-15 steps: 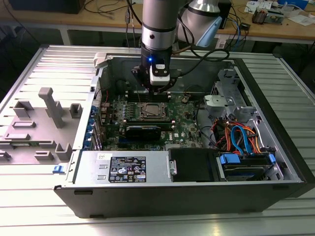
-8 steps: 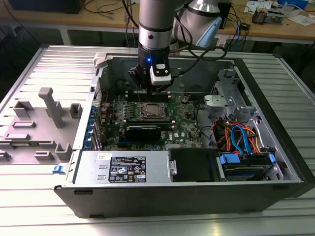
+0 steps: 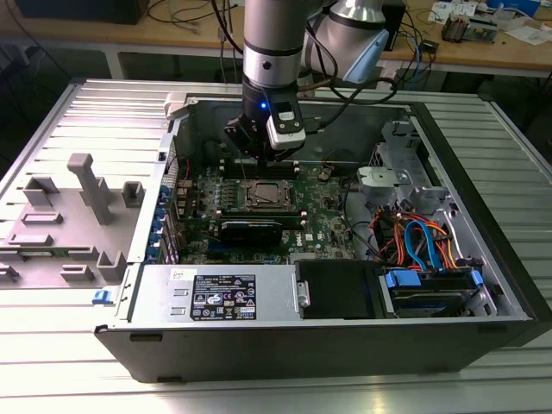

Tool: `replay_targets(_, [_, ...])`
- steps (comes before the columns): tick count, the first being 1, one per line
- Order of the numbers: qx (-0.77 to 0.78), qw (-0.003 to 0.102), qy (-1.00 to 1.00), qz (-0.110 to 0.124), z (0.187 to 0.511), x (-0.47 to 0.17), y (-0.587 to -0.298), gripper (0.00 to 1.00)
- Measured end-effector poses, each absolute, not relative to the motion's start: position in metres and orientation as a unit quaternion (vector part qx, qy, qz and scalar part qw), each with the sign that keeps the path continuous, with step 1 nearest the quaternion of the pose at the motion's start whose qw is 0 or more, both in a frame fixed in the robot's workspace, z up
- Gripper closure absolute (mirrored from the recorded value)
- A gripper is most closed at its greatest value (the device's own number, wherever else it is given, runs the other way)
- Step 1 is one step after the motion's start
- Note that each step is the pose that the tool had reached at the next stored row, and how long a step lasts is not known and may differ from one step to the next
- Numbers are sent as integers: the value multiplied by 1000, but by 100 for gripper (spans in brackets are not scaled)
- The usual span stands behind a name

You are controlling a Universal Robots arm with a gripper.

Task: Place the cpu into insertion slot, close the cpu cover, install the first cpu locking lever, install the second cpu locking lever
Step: 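Install the first cpu locking lever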

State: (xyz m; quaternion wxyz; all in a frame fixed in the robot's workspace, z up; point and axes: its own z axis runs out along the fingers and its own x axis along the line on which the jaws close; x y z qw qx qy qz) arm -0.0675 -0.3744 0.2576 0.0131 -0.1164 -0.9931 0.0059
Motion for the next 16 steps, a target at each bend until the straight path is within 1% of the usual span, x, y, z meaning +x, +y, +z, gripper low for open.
replay_targets(10, [-115, 13, -993, 6, 258, -68, -374, 89])
replay_targets(16, [-59, 13, -998, 7, 258, -68, -374, 89])
